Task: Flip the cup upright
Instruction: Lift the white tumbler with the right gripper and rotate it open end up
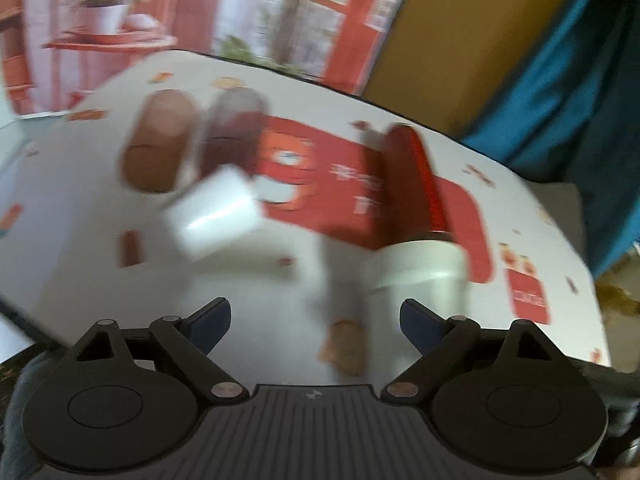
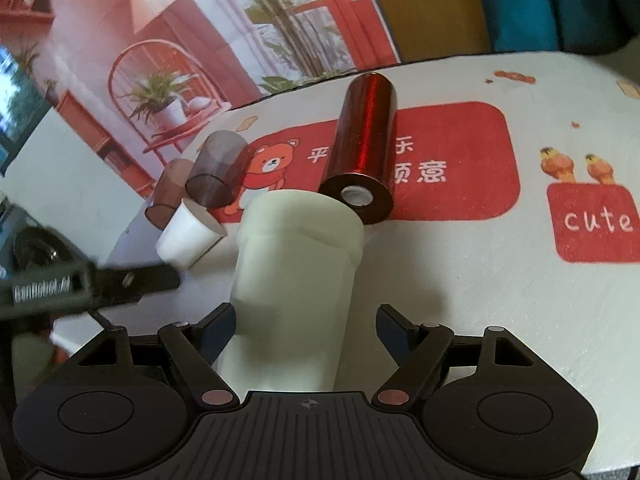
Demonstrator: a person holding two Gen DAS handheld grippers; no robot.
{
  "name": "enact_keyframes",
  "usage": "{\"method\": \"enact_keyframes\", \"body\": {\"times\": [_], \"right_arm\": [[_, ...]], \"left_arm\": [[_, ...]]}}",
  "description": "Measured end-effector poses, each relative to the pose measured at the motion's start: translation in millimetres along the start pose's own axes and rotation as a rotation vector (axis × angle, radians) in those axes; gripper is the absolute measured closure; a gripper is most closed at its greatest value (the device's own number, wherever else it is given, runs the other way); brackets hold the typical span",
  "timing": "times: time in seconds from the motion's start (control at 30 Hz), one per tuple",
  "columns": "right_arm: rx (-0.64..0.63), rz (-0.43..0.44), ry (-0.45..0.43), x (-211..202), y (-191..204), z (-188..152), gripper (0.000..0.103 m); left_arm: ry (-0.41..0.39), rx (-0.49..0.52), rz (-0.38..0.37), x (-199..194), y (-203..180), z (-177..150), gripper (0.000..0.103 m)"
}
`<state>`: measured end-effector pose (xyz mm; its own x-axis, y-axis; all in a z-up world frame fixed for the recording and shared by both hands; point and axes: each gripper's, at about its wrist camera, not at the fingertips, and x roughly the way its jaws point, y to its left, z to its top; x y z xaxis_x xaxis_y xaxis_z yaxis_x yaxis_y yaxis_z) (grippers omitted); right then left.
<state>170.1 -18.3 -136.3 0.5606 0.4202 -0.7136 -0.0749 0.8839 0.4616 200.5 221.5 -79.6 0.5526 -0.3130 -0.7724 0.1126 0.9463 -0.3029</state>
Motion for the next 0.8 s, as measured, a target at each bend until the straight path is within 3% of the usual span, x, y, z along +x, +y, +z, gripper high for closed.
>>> {"method": "enact_keyframes", "body": {"times": [0.23, 0.43, 0.8], "right_arm": [[-0.078, 0.022, -0.003, 7, 9, 1, 0.025], [-0.117, 0.042, 0.026, 17, 12, 7, 0.022], [-0.116, 0.042, 0.050, 39, 9, 19, 0.021]], "left_arm": [[0.097, 0.004, -0.162, 33, -24, 16, 0.017], [0.157, 0.030, -0.132, 58, -35, 22, 0.021], [0.241, -0.006, -0.211, 85, -40, 27, 0.021]]}}
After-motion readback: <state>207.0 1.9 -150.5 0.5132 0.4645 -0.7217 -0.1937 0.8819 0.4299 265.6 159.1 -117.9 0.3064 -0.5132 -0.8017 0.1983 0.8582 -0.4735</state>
